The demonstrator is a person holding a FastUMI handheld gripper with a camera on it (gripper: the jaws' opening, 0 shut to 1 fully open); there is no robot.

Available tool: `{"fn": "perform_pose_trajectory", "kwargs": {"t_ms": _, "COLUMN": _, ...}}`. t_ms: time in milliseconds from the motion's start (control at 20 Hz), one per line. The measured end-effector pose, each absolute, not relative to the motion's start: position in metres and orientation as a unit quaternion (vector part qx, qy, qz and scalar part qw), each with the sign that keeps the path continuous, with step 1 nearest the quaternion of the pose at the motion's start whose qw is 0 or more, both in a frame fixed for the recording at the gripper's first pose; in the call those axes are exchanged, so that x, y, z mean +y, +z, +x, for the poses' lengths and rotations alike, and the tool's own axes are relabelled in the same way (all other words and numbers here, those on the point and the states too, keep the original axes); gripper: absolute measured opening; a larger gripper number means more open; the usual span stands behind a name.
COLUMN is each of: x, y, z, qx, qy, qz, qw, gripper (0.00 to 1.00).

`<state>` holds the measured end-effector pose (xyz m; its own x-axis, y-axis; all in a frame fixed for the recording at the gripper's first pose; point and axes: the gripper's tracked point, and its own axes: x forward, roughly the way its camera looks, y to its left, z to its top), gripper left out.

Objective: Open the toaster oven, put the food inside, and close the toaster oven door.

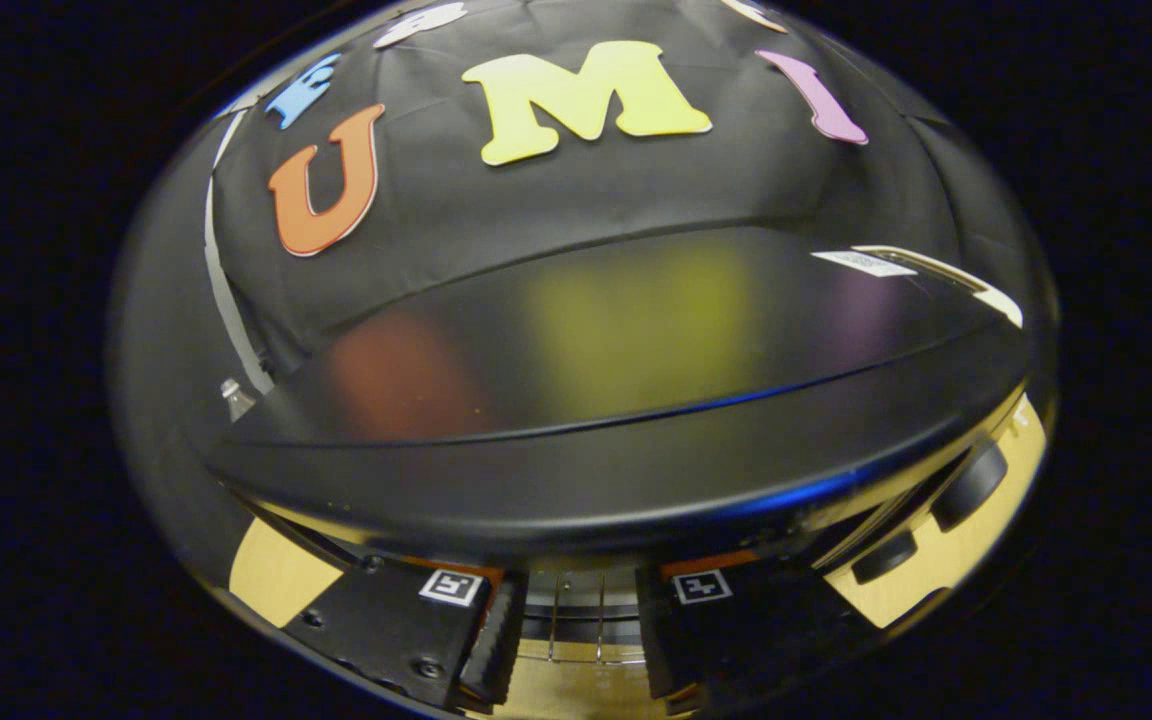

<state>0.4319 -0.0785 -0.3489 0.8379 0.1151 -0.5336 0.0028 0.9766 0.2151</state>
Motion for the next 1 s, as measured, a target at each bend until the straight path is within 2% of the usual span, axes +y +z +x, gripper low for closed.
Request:
{"fn": "perform_pose_trajectory", "kwargs": {"t_ms": 100, "x": -0.074, "y": -0.348, "z": 0.432, "qx": 0.282, "qy": 0.032, "qz": 0.098, "qw": 0.954, "gripper": 0.64}}
{"fn": "perform_pose_trajectory", "kwargs": {"t_ms": 450, "x": -0.069, "y": -0.32, "z": 0.405, "qx": 0.251, "qy": 0.032, "qz": 0.061, "qw": 0.966, "gripper": 0.94}}
{"fn": "perform_pose_trajectory", "kwargs": {"t_ms": 900, "x": -0.056, "y": -0.252, "z": 0.28, "qx": 0.204, "qy": 0.041, "qz": 0.034, "qw": 0.977, "gripper": 0.94}}
{"fn": "perform_pose_trajectory", "kwargs": {"t_ms": 1000, "x": -0.058, "y": -0.23, "z": 0.249, "qx": 0.187, "qy": 0.036, "qz": 0.036, "qw": 0.981, "gripper": 0.98}}
